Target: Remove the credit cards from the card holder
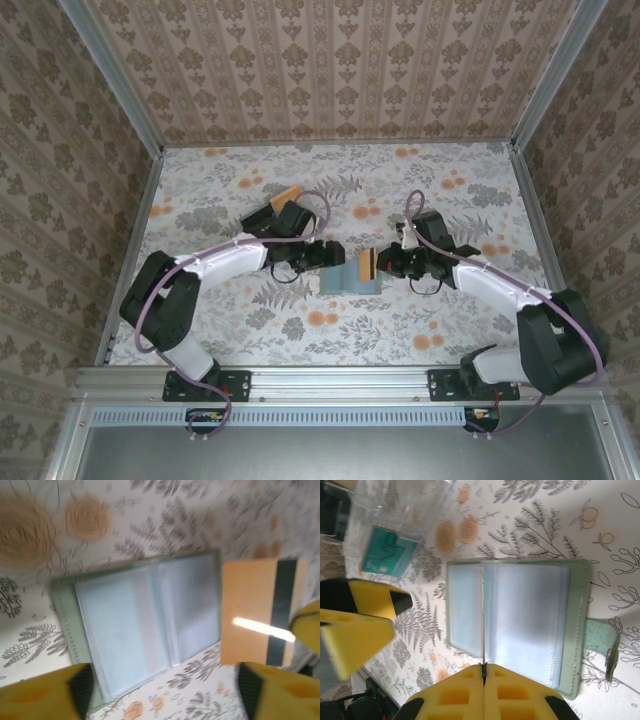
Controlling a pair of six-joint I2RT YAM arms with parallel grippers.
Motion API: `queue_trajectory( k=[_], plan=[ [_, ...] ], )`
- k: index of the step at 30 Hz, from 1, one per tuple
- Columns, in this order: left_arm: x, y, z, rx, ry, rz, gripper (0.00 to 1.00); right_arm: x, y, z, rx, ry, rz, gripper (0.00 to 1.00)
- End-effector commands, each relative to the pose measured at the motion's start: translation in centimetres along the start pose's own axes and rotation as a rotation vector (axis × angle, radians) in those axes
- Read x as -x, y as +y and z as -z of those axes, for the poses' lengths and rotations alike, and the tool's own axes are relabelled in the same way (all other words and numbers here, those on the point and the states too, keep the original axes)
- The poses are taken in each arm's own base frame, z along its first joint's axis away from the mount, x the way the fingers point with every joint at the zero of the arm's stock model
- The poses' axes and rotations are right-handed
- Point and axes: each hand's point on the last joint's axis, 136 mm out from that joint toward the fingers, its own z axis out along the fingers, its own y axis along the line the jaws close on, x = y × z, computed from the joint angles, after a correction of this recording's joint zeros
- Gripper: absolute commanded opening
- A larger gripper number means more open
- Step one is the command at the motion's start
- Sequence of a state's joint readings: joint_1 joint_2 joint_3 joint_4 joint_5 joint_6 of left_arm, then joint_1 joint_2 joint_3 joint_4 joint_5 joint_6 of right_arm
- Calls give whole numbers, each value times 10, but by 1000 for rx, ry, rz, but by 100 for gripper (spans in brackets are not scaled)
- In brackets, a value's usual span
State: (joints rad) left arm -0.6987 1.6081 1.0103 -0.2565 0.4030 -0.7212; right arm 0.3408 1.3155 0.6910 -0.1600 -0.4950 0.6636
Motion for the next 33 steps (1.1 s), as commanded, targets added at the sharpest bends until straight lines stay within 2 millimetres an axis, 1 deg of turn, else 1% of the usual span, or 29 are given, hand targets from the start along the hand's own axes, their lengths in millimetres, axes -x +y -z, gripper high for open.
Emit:
queue_trajectory(
  k=[1, 7, 11, 13, 15, 17, 20, 22, 24, 26, 28, 30, 33],
  plan=[
    [25, -21, 33, -28, -110, -43, 100, 6, 16, 18, 22, -31, 32, 0],
    [52, -38, 81, -90, -304, -83, 100, 22, 48, 41, 101, -99, 84, 0],
    [61, -43, 105, -191, -373, -38, 100, 35, 73, 52, 182, -143, 110, 0],
    [64, -44, 113, -242, -387, -6, 92, 42, 86, 57, 231, -164, 120, 0],
    [62, -42, 115, -246, -373, 10, 89, 48, 99, 60, 284, -181, 123, 0],
    [59, -37, 113, -239, -339, 55, 81, 53, 108, 62, 323, -197, 120, 0],
    [57, -49, 112, -341, -303, 72, 71, 61, 121, 64, 389, -205, 117, 0],
    [58, -59, 114, -414, -302, 83, 61, 65, 131, 64, 443, -202, 106, 0],
    [60, -67, 117, -468, -307, 85, 54, 67, 135, 63, 470, -201, 96, 0],
    [57, -76, 119, -515, -286, 76, 52, 69, 138, 62, 487, -198, 91, 0],
    [56, -79, 120, -529, -275, 76, 50, 70, 142, 62, 511, -197, 90, 0],
    [56, -82, 119, -549, -263, 77, 42, 71, 145, 61, 536, -189, 84, 0],
    [56, -87, 118, -573, -253, 75, 41, 73, 149, 59, 561, -180, 79, 0]
  ],
)
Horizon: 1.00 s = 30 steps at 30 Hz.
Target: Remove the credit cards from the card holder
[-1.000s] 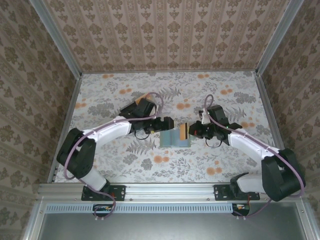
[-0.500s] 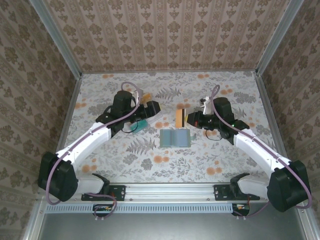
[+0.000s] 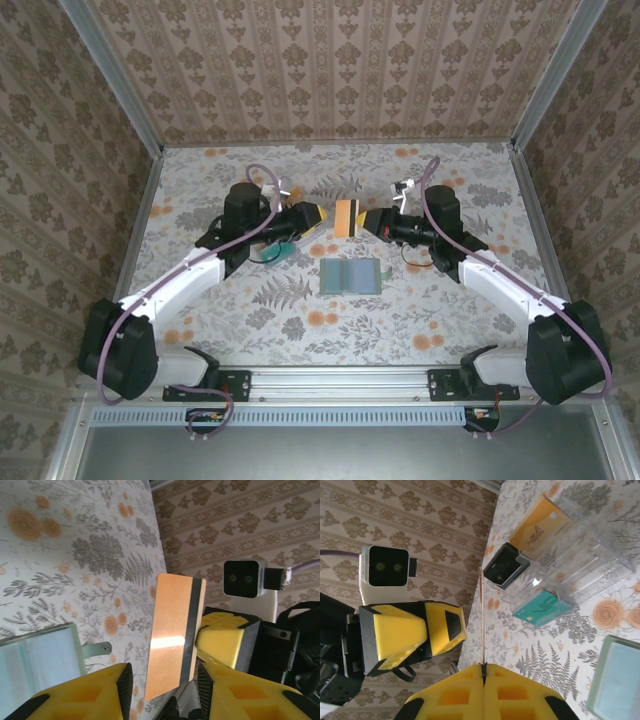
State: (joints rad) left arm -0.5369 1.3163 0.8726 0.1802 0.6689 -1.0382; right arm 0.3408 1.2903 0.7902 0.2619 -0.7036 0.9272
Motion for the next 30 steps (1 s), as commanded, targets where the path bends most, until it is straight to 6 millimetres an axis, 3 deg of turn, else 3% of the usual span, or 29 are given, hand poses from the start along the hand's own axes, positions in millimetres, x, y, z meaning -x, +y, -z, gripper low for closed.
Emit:
queue_trajectory(
  k=[1, 7, 12, 16, 22, 30],
  plan=[
    [-3, -14, -4, -77, 33, 0, 40, 11, 27, -3, 107, -3, 22, 0],
    [-1, -18, -5, -92, 26, 0, 25, 7, 33, -10, 138, 34, 25, 0],
    [-1, -19, -6, -95, 29, 2, 22, 3, 37, -15, 165, 58, 23, 0],
    [-2, -14, -6, -80, 24, 7, 22, 2, 37, -17, 168, 62, 21, 0],
    [3, -7, 4, -19, -15, -16, 32, 4, 38, -17, 170, 57, 25, 0],
    [1, -1, 0, -23, 0, 2, 33, 1, 44, -18, 194, 74, 27, 0]
  ],
)
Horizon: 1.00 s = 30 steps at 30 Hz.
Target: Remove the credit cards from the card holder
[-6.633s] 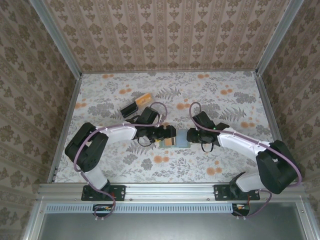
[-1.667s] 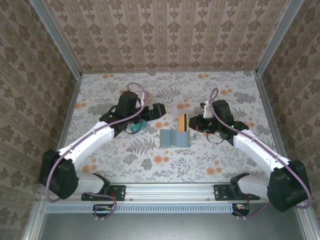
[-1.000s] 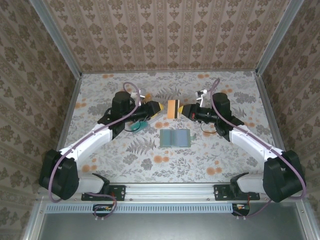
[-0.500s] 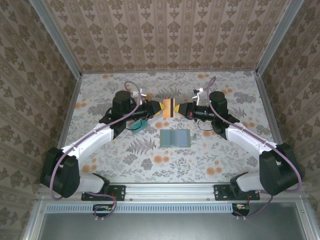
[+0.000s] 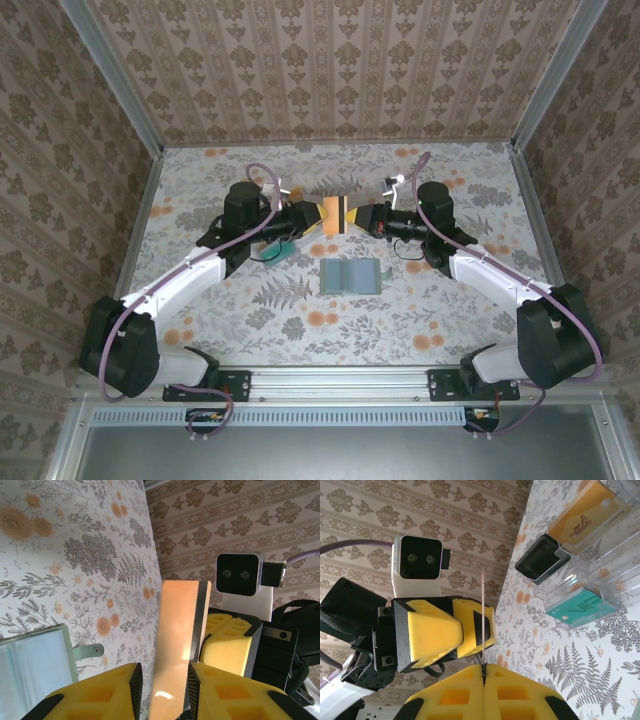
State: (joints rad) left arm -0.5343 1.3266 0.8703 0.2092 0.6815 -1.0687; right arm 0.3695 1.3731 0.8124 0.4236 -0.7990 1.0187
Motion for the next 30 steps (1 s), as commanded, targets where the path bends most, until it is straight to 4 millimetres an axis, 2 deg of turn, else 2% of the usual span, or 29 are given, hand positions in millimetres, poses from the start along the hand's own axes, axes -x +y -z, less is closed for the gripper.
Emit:
queue_trajectory(
  k=[1, 4, 5, 12, 16, 17, 19, 22, 24, 25, 30],
  plan=[
    [0, 0, 2, -5, 2, -21, 33, 5, 23, -4, 68, 14, 46, 0],
    [0, -3, 2, -16, 2, -28, 32, 4, 24, -4, 71, 19, 47, 0],
    [0, -5, 2, -22, 2, -30, 29, 2, 15, -8, 59, 32, 29, 0],
    [3, -20, 6, -68, -13, -67, 7, -2, 7, -13, 51, 51, 19, 0],
    [3, -20, 9, -54, -16, -82, 0, -2, 3, -13, 30, 52, 23, 8],
    [3, -19, 10, -41, -14, -87, 0, -2, 2, -13, 20, 53, 25, 13],
    [3, -14, 13, -9, -13, -96, 0, -3, -2, -12, -8, 53, 31, 40],
    [4, -6, 20, 60, -1, -133, 0, -3, -9, -7, -56, 48, 39, 69],
    [5, -1, 27, 114, 10, -171, 0, -3, -17, -4, -92, 41, 38, 78],
    [6, 0, 31, 140, 16, -192, 0, -1, -11, 2, -94, 28, 57, 83],
    [11, 17, 47, 321, 77, -346, 0, 0, -13, 15, -152, -2, 93, 100]
  ],
)
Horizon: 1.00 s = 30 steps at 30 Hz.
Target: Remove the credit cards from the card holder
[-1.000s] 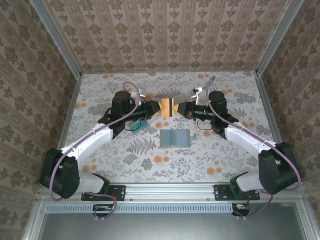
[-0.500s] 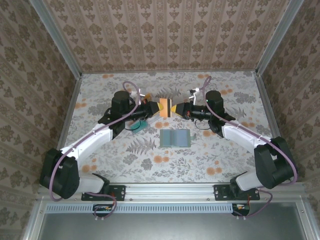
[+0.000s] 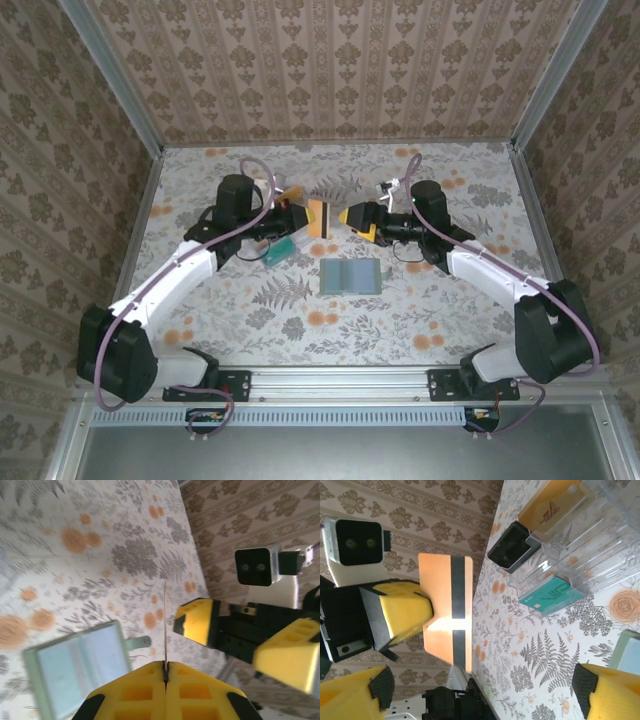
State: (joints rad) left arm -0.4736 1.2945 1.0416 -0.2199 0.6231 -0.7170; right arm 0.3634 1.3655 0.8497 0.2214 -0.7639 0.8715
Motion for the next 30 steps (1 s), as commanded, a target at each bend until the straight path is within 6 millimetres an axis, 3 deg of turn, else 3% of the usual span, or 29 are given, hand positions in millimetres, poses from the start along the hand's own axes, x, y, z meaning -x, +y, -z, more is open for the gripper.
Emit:
queue_trajectory(
  k=[1, 12, 17, 23, 30],
  plan=[
    [-4, 15, 17, 156, 62, -188, 0, 6, 6, 14, -48, -39, 64, 100],
    [37, 50, 25, 460, 134, -668, 0, 6, 4, 36, -107, -79, 105, 100],
    [51, 59, 17, 504, 217, -844, 0, 7, 3, 46, -121, -94, 112, 100],
    [74, 88, 7, 639, 269, -973, 0, 7, 2, 54, -139, -111, 126, 100],
    [77, 113, -16, 712, 363, -1097, 0, 7, 1, 58, -155, -116, 122, 100]
  ],
)
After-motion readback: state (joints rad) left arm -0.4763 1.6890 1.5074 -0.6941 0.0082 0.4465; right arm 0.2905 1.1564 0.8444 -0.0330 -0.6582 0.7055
